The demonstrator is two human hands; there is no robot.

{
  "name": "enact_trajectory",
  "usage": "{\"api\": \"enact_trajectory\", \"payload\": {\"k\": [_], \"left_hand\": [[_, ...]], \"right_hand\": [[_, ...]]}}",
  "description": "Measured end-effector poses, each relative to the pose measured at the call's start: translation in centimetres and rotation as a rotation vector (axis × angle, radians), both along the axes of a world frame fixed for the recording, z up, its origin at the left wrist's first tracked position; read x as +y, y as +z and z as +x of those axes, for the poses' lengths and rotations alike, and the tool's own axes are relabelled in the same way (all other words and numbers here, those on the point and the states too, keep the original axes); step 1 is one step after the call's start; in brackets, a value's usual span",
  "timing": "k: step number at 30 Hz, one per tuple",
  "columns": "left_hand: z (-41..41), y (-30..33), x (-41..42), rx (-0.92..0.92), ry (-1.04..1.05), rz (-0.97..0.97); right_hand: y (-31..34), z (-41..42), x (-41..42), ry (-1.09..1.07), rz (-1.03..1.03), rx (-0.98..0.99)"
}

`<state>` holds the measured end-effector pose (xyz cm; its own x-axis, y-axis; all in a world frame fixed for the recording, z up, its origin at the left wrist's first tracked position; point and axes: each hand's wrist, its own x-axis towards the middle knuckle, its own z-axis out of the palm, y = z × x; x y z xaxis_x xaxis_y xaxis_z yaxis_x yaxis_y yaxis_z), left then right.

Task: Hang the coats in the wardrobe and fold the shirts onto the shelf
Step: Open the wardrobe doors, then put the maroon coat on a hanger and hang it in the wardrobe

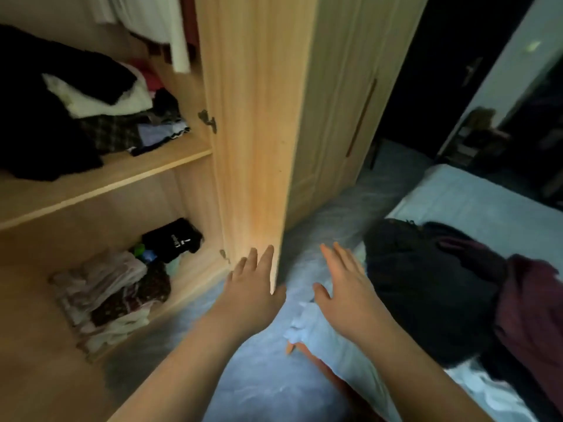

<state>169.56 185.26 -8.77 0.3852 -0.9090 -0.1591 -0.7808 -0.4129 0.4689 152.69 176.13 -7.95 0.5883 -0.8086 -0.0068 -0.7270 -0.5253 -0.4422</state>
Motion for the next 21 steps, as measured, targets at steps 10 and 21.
{"api": "enact_trajectory", "payload": {"k": [10, 21], "left_hand": [[-18.0, -0.8, -15.9, -0.283, -0.343, 0.031], [-36.3, -2.2, -29.5, -0.278, -0.509, 0.061]], "right_hand": [[-1.9, -20.9, -10.7, -0.319, -0.062, 0.219], [-4.1, -37.7, -20.4, -0.419, 0.019, 0.227]]}}
